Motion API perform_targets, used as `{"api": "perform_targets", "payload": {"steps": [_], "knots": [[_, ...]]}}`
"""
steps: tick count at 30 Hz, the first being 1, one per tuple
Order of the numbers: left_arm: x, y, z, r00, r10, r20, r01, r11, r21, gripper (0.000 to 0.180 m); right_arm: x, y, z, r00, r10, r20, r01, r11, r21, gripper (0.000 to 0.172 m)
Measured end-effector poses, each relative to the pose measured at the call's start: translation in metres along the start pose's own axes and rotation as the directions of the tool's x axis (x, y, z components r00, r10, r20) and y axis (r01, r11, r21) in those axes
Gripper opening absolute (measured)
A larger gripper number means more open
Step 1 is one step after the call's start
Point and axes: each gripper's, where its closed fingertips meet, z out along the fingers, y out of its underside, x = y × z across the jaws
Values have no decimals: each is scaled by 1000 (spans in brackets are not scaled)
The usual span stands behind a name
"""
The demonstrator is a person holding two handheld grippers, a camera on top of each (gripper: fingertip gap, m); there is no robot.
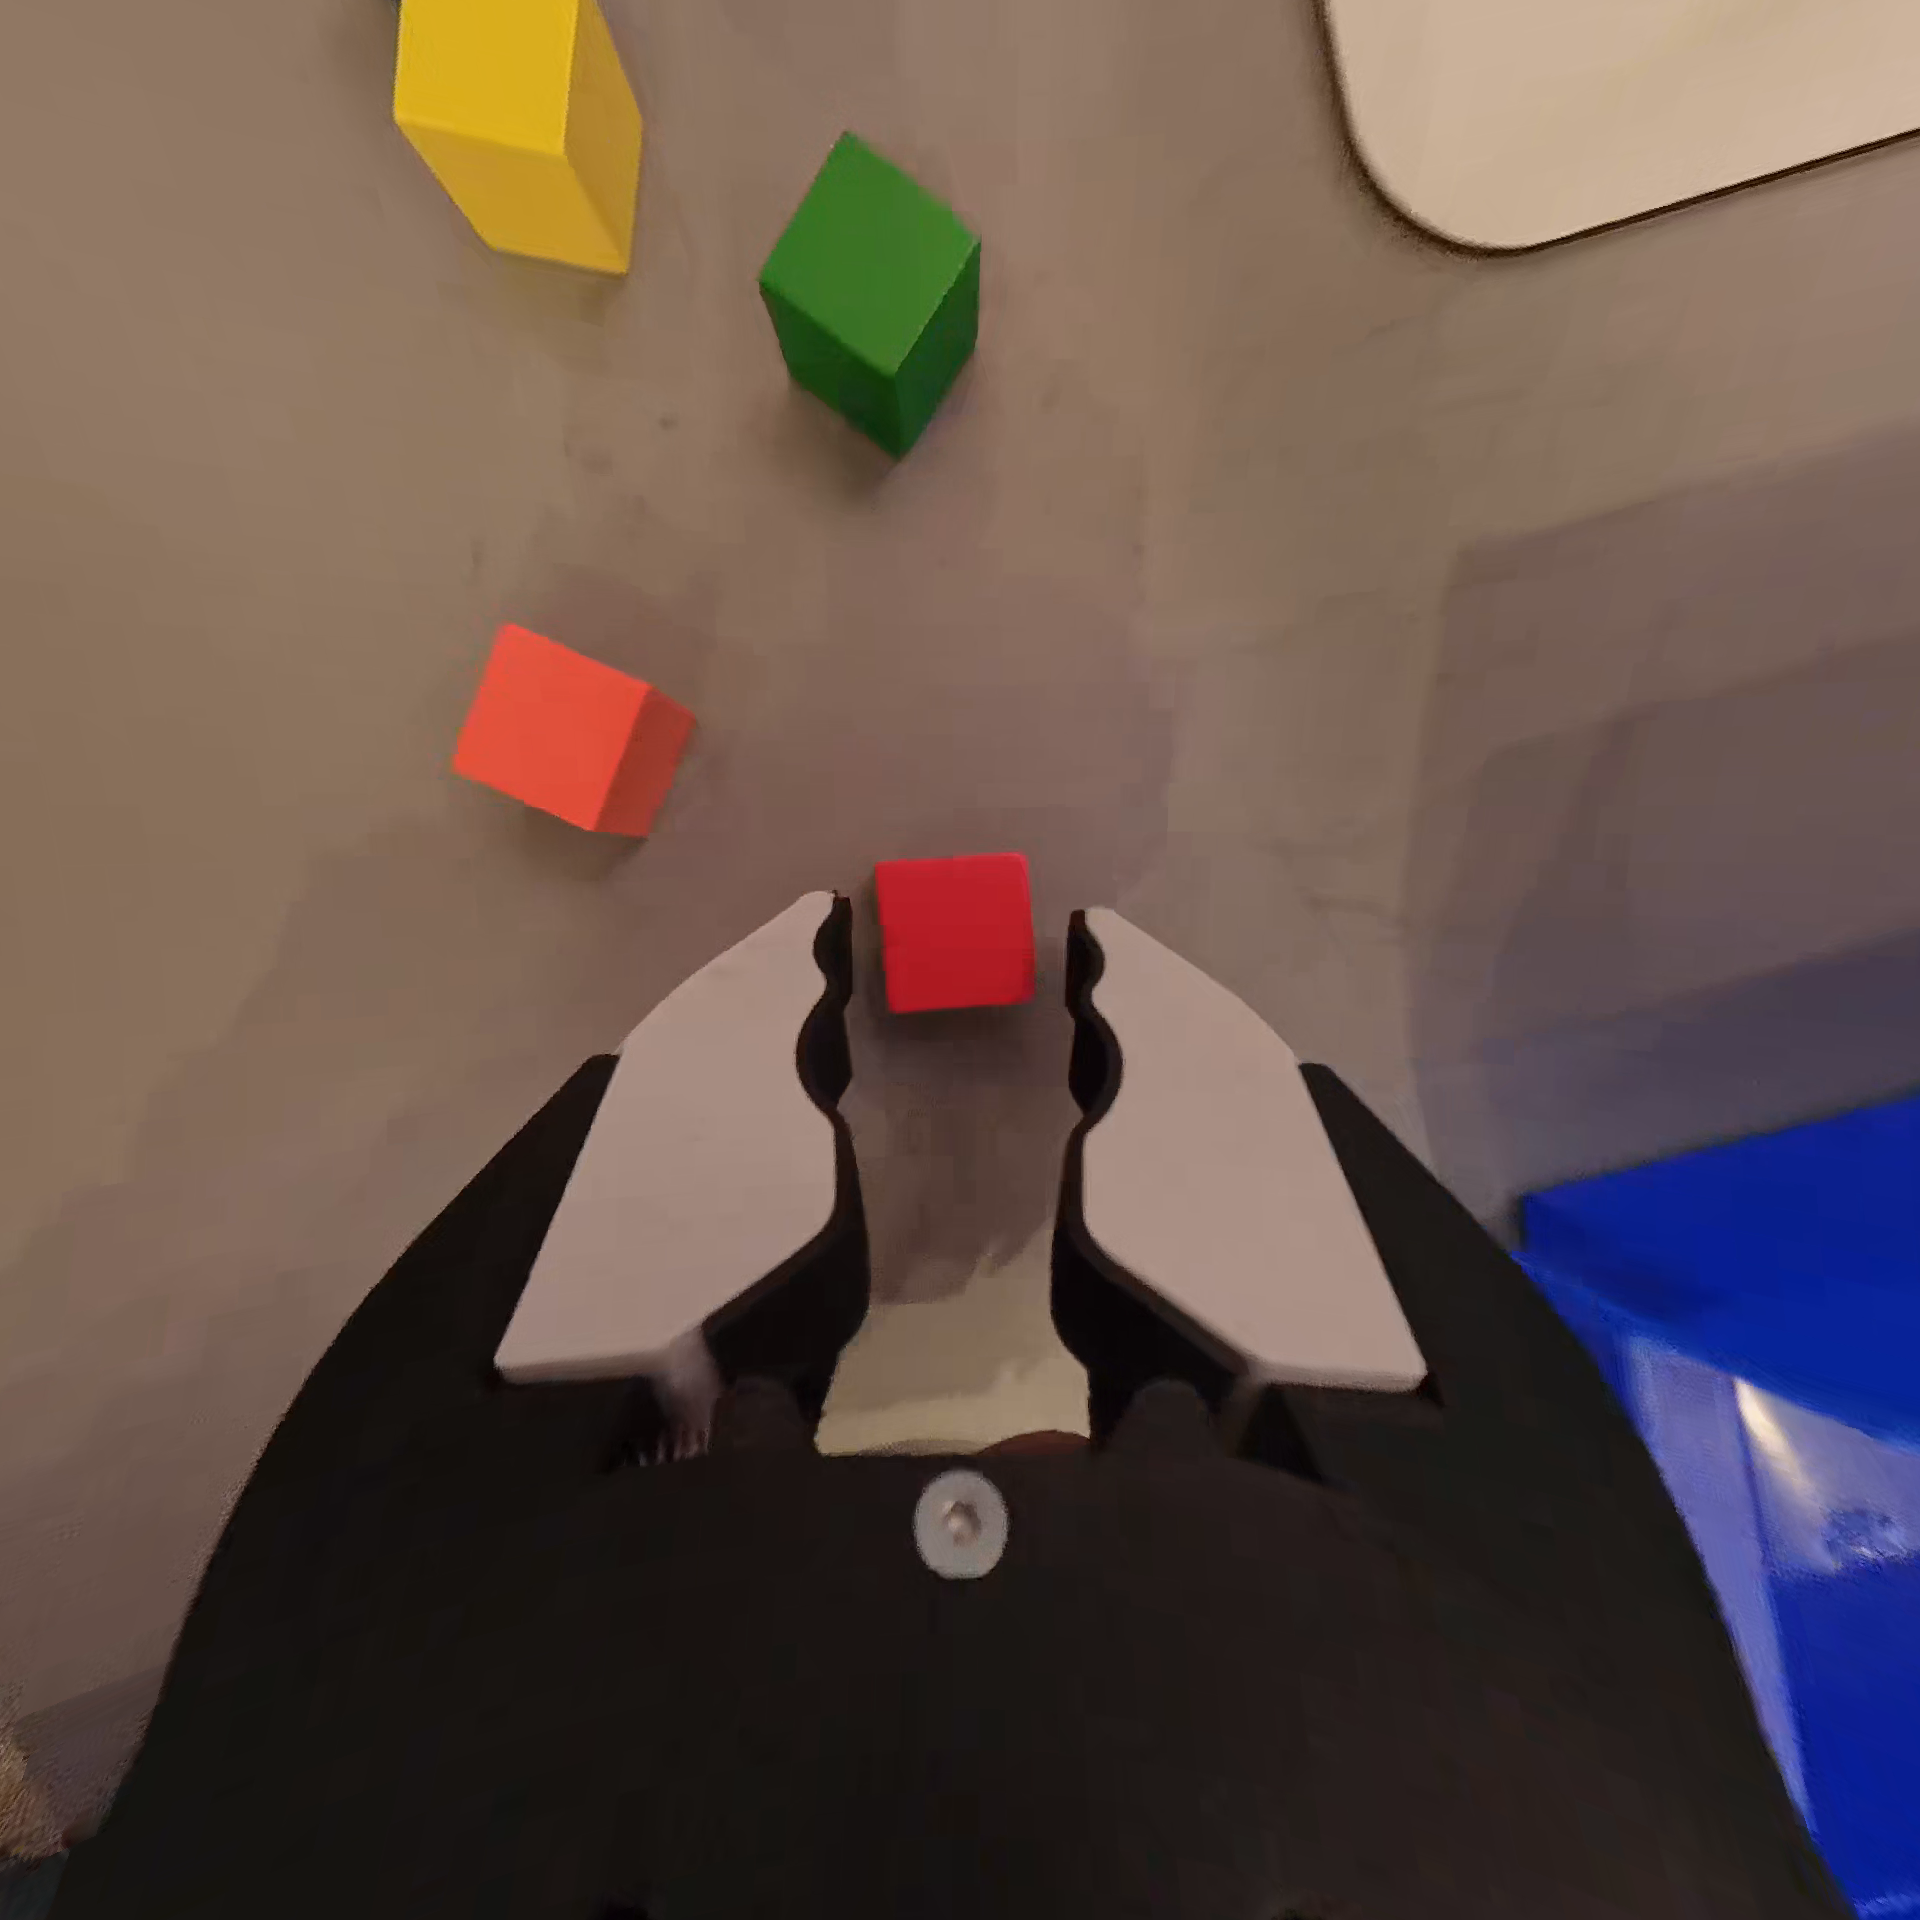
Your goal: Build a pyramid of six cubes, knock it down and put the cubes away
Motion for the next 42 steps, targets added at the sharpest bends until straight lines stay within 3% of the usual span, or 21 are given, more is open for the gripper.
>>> {"api": "perform_targets", "payload": {"steps": [1, 4, 7, 11, 15, 18, 23, 34, 37, 42], "knots": [[0, 0, 0, 1000, 0, 0, 0, 1000, 0, 0, -2, 1, 4, 1000, -1, 18, 1, 1000, -8, 30], [0, 0, 0, 1000, 1, 0, -1, 1000, -1, 0, 1, 0, 4, 1000, 12, 11, -12, 1000, -9, 28], [0, 0, 0, 1000, 4, 2, -4, 1000, -2, 0, 13, -15, -25, 999, 24, -35, -21, 997, 71, 28], [0, 1, 0, 1000, 4, 2, -4, 1000, -4, 0, 78, -26, -102, 955, 172, -241, -114, 965, 235, 28], [0, 1, 0, 1000, 3, 1, -3, 1000, -5, 0, 164, 2, -156, 832, 365, -419, -251, 920, 302, 28], [0, 1, 0, 1000, 3, 1, -3, 1000, -8, 0, 220, 37, -153, 737, 495, -460, -407, 868, 283, 29], [0, 1, -1, 1000, 4, 2, -4, 1000, -7, 0, 278, 81, -110, 616, 643, -455, -605, 756, 250, 29], [0, 1, -1, 1000, 4, -2, -4, 1000, -10, 0, 299, 123, -52, 527, 748, -403, -780, 614, 120, 31], [0, 1, -1, 1000, 5, 0, -5, 1000, -10, 0, 300, 125, -57, 517, 730, -447, -773, 622, 122, 58], [0, 1, -1, 1000, 3, 2, -3, 1000, -11, 0, 284, 84, -125, 529, 630, -568, -629, 741, 236, 60]]}}
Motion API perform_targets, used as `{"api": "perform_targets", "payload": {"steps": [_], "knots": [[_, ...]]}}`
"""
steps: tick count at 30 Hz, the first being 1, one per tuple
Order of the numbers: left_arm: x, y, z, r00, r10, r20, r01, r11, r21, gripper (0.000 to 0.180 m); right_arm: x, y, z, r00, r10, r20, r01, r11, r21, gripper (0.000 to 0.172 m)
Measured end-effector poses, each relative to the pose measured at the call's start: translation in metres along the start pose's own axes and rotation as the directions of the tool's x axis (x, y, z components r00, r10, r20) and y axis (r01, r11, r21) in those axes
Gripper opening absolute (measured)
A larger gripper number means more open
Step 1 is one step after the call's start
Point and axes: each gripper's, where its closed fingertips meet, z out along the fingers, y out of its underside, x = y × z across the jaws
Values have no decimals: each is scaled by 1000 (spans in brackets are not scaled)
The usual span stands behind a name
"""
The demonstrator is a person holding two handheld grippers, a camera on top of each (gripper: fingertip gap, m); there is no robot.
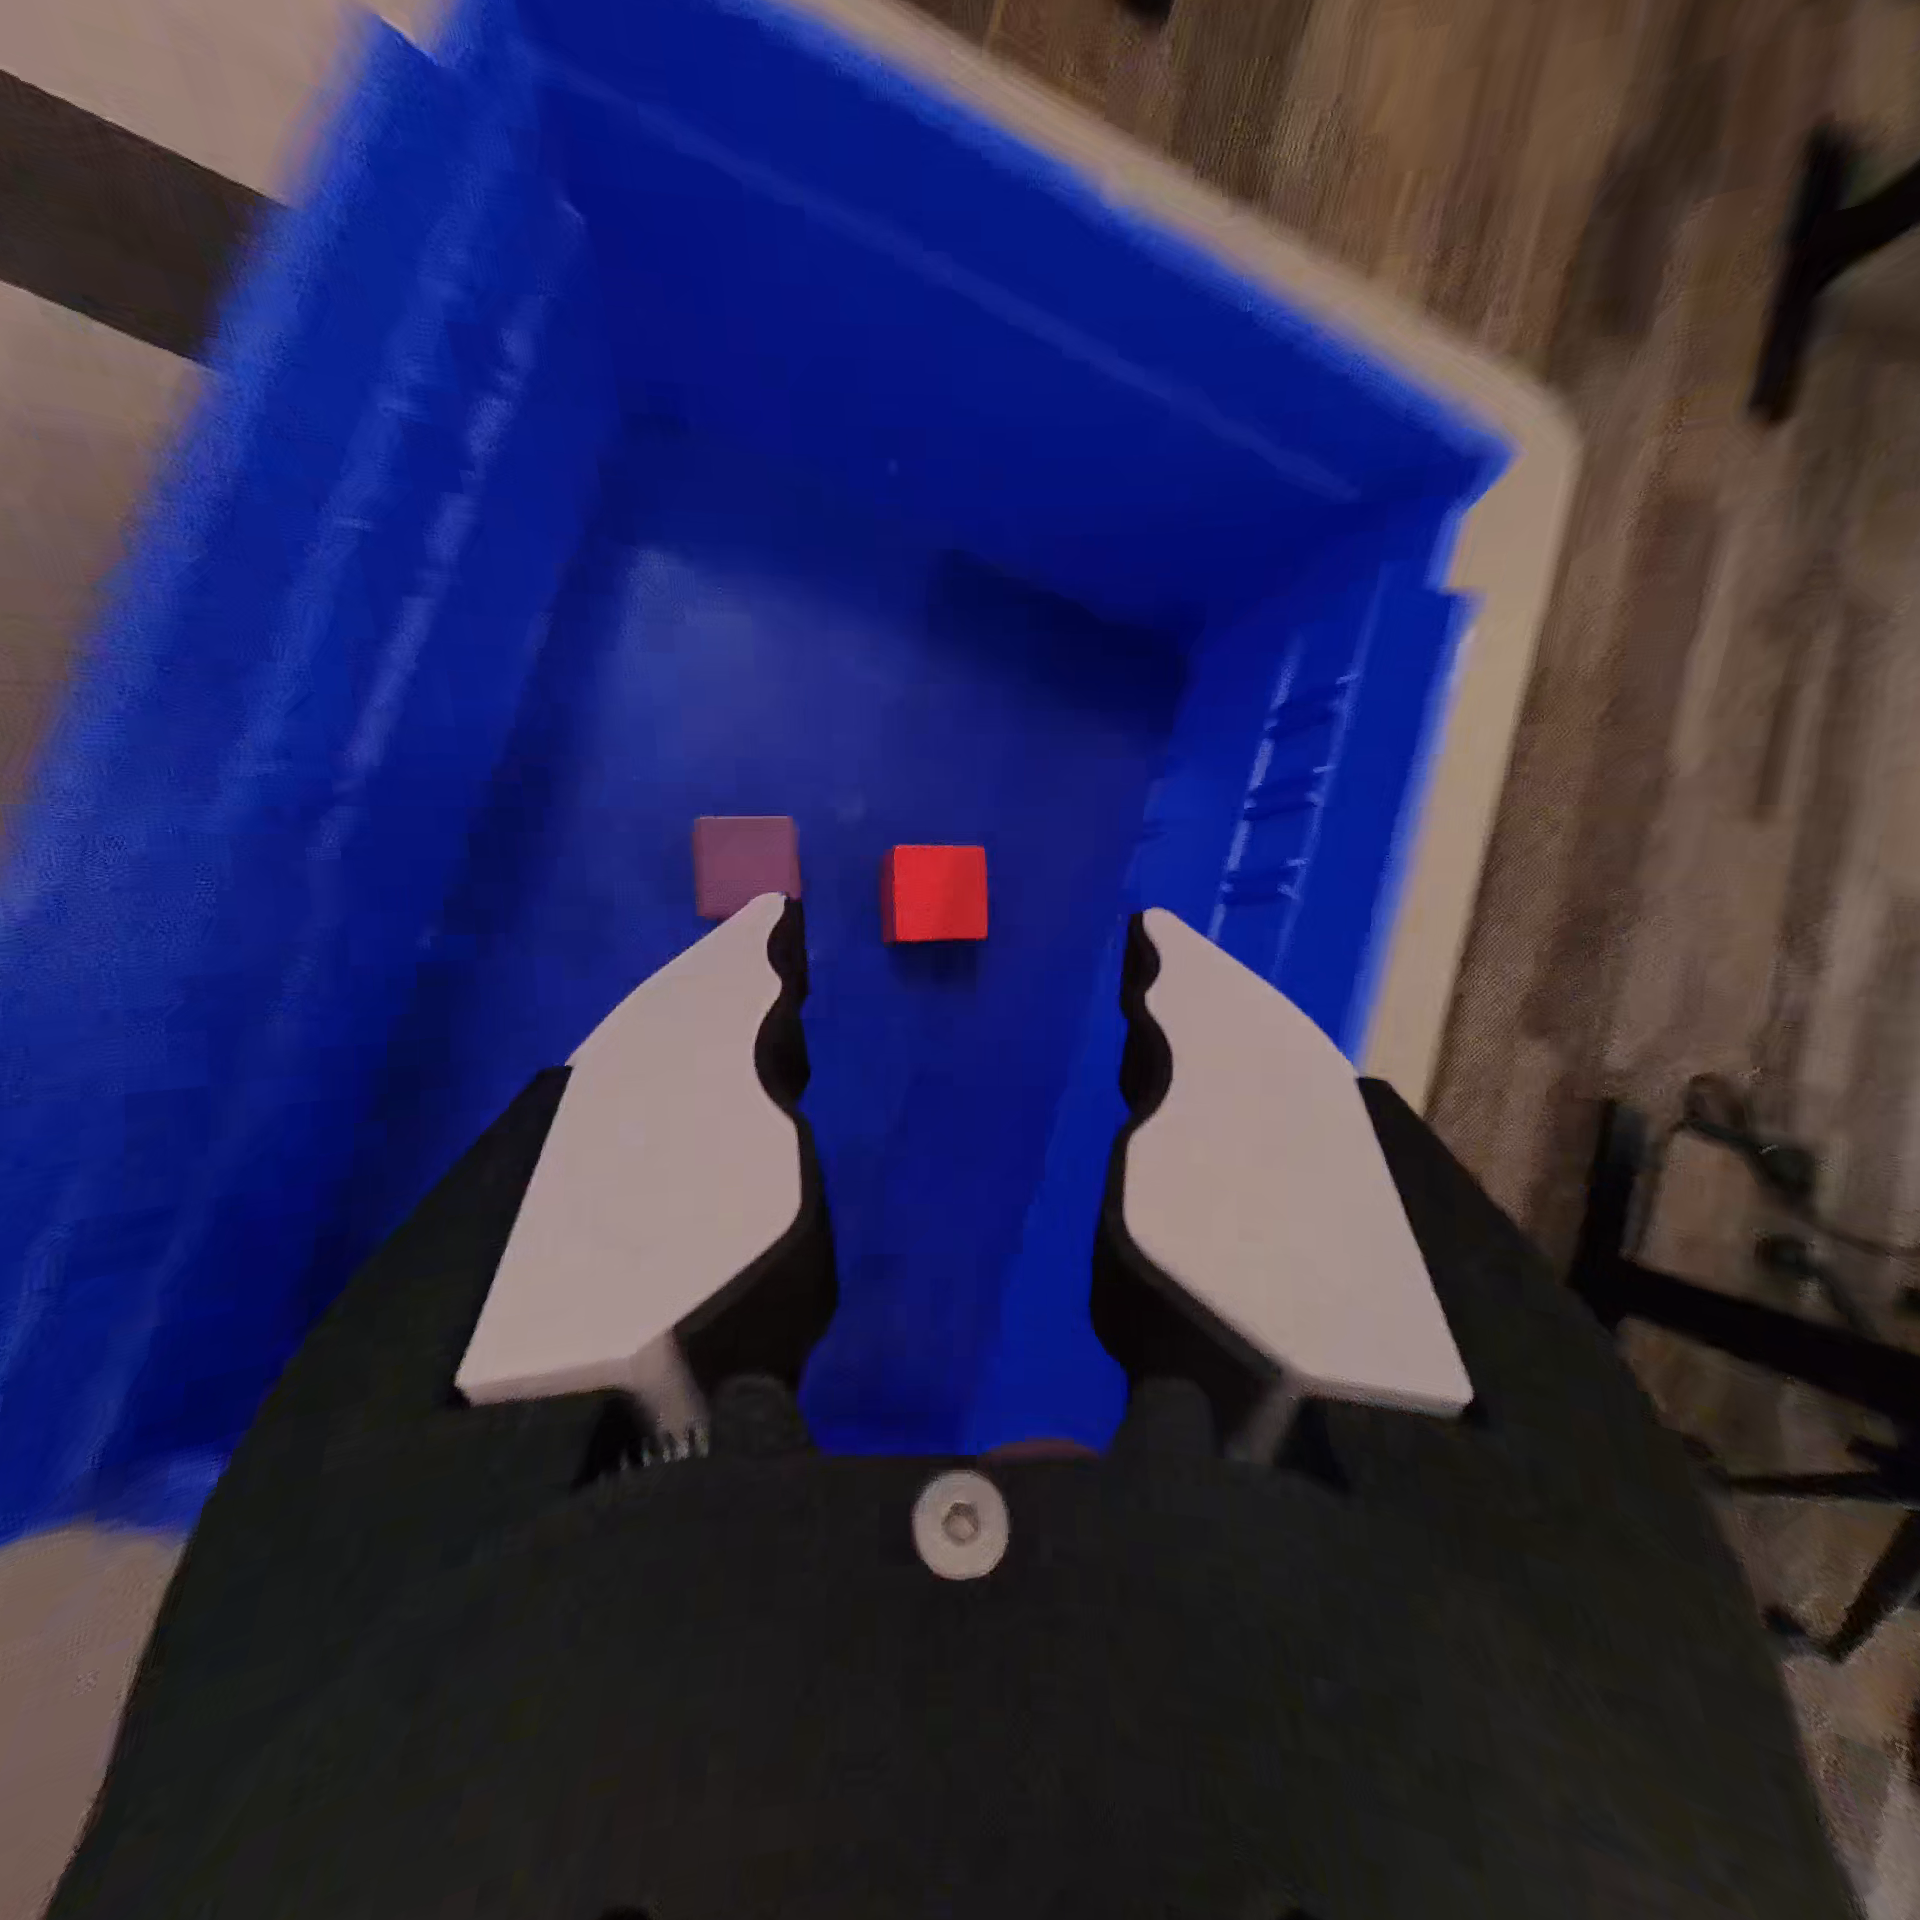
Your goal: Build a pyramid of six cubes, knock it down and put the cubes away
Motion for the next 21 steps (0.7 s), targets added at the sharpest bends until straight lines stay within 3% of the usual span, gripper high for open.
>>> {"api": "perform_targets", "payload": {"steps": [2, 4, 7, 9, 14, 18, 21], "knots": [[0, 0, 0, 1000, -1, 0, 1, 1000, 0, 0, -21, -16, -47, 997, -72, 17, 69, 991, 114, 56], [0, 0, 0, 1000, -2, -1, 2, 1000, -1, 0, -69, -25, -92, 970, -215, 112, 185, 954, 236, 49], [0, 0, 0, 1000, -2, -2, 2, 1000, -1, 0, -155, -15, -132, 828, -533, 176, 452, 818, 355, 66], [0, 0, 0, 1000, 0, 1, 0, 1000, -1, 0, -216, 5, -142, 698, -661, 275, 541, 738, 402, 65], [0, 0, 0, 1000, 3, 0, -3, 1000, 1, 0, -312, 56, -118, 555, -689, 467, 643, 711, 284, 61], [1, -1, 0, 1000, 5, -3, -5, 1000, 4, 0, -341, 82, -91, 616, -587, 525, 631, 767, 117, 54], [1, -1, 0, 1000, 2, -11, -2, 1000, 5, 0, -360, 89, -86, 638, -494, 591, 557, 826, 89, 49]]}}
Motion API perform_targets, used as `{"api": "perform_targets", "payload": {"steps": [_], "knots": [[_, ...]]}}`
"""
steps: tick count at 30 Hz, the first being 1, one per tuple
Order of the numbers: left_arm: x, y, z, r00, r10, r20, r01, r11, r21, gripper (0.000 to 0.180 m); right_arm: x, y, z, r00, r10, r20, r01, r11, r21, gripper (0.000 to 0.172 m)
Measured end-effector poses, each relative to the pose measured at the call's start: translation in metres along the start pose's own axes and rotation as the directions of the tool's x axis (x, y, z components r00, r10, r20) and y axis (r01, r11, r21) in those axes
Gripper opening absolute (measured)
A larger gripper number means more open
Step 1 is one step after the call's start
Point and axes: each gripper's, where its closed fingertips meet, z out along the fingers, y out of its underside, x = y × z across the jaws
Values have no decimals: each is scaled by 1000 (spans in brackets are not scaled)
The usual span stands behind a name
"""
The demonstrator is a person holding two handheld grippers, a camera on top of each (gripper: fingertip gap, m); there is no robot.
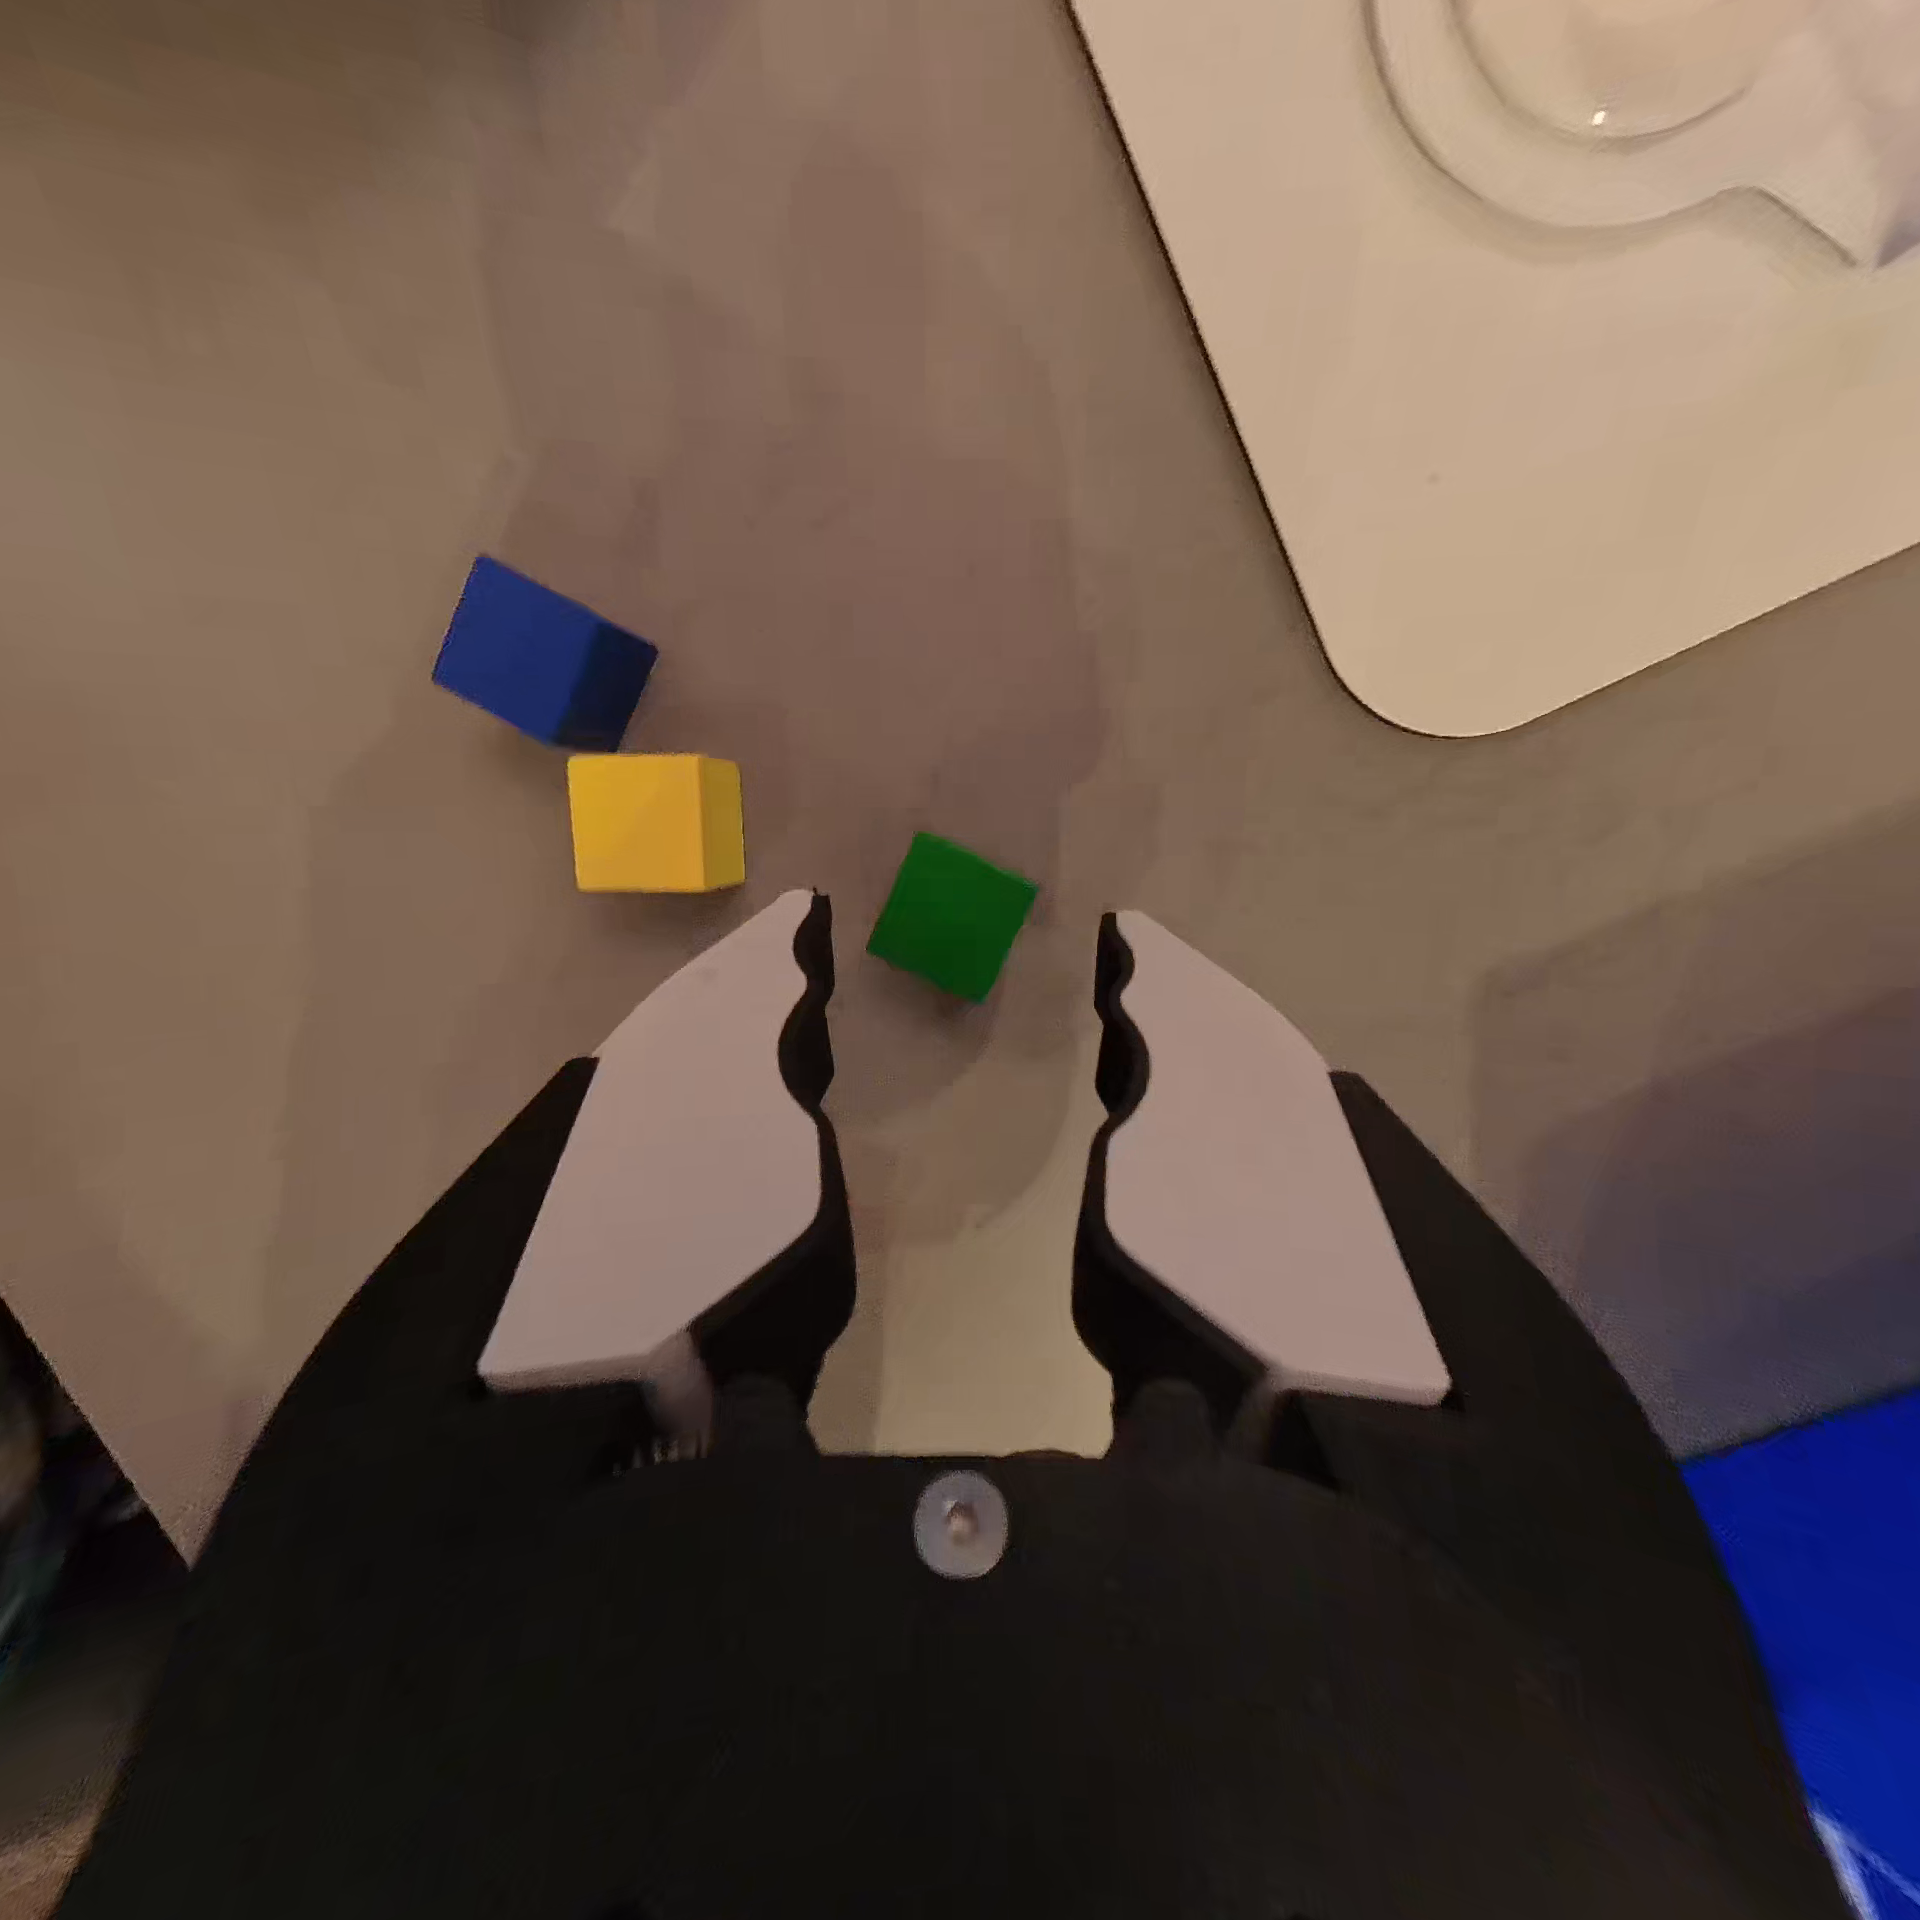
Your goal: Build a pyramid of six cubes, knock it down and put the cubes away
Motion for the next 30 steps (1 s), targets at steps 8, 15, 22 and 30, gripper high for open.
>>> {"api": "perform_targets", "payload": {"steps": [8, 15, 22, 30], "knots": [[1, 0, 0, 1000, -1, -9, 1, 1000, 3, 0, 0, 5, 22, 997, 73, -16, -74, 997, -31, 30], [1, 0, 0, 1000, 0, -7, 0, 1000, 3, 0, 26, -5, -41, 988, 72, -139, -57, 993, 105, 29], [0, 0, 1, 1000, 3, 0, -3, 1000, -2, 0, 137, 23, -184, 876, 296, -381, -190, 937, 293, 29], [-1, 0, 1, 1000, 3, 8, -3, 1000, -4, 0, 241, 106, -148, 781, 476, -404, -447, 878, 171, 30]]}}
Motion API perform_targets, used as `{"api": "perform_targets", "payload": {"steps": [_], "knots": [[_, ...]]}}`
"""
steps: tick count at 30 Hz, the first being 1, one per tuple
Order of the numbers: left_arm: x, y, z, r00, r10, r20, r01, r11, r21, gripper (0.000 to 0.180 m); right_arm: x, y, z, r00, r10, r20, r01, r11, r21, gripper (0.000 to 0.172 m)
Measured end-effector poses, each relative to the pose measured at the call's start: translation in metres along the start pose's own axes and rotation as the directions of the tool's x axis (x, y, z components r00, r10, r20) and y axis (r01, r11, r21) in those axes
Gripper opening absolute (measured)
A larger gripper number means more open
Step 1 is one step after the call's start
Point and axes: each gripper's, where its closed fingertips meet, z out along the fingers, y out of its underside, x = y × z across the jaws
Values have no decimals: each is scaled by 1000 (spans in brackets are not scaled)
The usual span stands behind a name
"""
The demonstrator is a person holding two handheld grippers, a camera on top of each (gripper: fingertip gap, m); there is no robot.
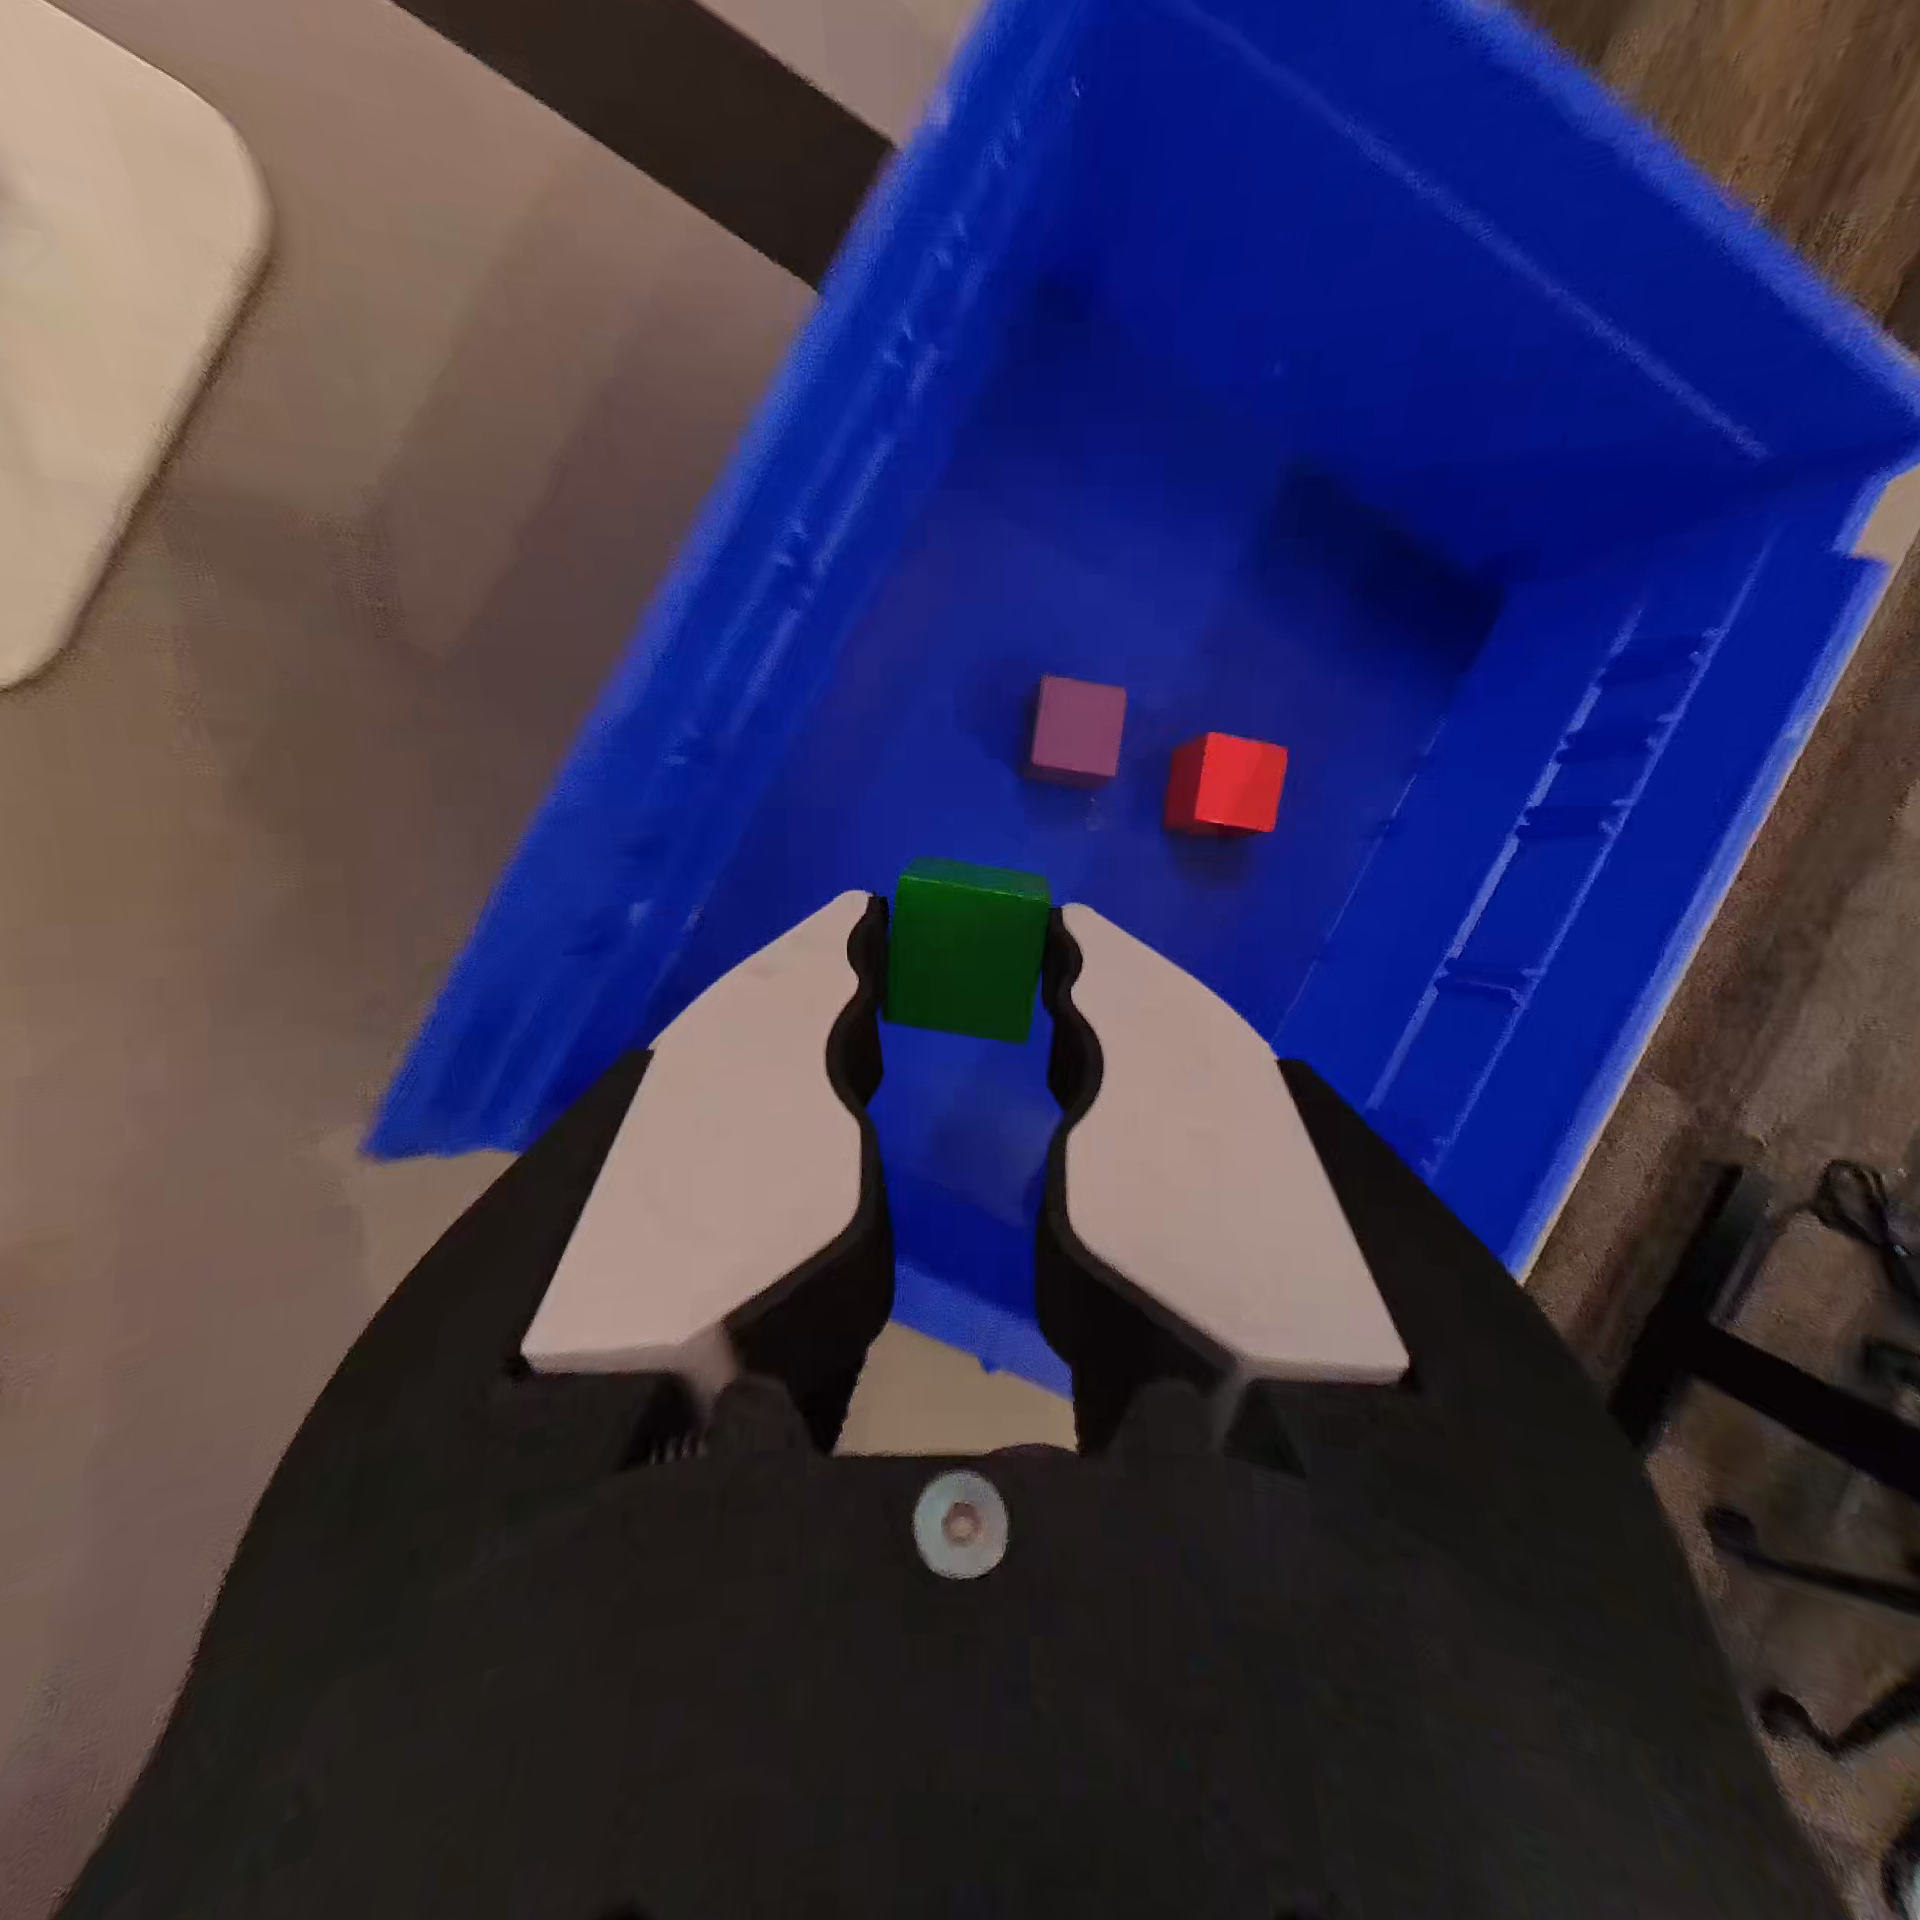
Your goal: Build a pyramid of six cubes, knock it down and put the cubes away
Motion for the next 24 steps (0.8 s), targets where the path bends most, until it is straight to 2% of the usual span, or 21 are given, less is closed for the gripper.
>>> {"api": "perform_targets", "payload": {"steps": [5, 12, 15, 20, 24], "knots": [[-1, 0, 0, 1000, -3, 4, 3, 1000, -2, 0, 6, 21, 54, 999, -11, -36, 7, 994, -107, 30], [-1, 0, 0, 1000, -3, 7, 3, 1000, -2, 0, -2, 29, 83, 1000, 14, 23, -10, 990, -138, 30], [-1, 0, 0, 1000, -3, 6, 3, 1000, -2, 0, -2, 31, 87, 999, 25, 37, -20, 989, -144, 30], [-1, 1, 0, 1000, -4, 6, 4, 1000, -3, 0, 4, 34, 91, 998, 47, 40, -40, 987, -155, 44], [-1, 1, -1, 1000, -3, 7, 3, 1000, -2, 0, 4, 19, 50, 1000, 23, -7, -23, 999, -46, 50]]}}
